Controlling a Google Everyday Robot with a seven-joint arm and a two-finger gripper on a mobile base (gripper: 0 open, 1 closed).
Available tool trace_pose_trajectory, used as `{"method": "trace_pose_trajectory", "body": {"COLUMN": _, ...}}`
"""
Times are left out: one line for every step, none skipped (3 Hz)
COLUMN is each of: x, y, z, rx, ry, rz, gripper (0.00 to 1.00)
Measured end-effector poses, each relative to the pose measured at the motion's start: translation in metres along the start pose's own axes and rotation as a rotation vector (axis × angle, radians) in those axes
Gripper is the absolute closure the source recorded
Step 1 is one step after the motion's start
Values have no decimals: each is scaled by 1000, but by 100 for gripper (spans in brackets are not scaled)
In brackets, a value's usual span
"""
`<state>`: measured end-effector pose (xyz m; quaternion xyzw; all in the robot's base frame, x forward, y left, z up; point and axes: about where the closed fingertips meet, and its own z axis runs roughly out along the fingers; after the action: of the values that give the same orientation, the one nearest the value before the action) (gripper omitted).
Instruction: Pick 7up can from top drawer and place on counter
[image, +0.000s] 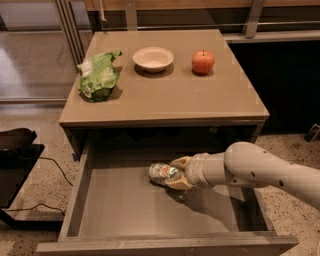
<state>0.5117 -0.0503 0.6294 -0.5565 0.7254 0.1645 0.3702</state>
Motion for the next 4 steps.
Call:
{"method": "trace_pose_trajectory", "body": {"x": 0, "y": 0, "z": 0, "rx": 0, "ry": 0, "rz": 0, "gripper": 100}}
{"method": "trace_pose_trajectory", "body": {"x": -1, "y": -1, "z": -14, "rx": -12, "ry": -25, "rz": 24, "gripper": 100}}
{"method": "trace_pose_trajectory", "body": {"x": -9, "y": -5, "z": -60, "rx": 15, "ry": -48, "rz": 40, "gripper": 100}}
{"method": "trace_pose_trajectory", "body": {"x": -29, "y": -11, "z": -118, "rx": 64, "ry": -68, "rz": 37, "gripper": 100}}
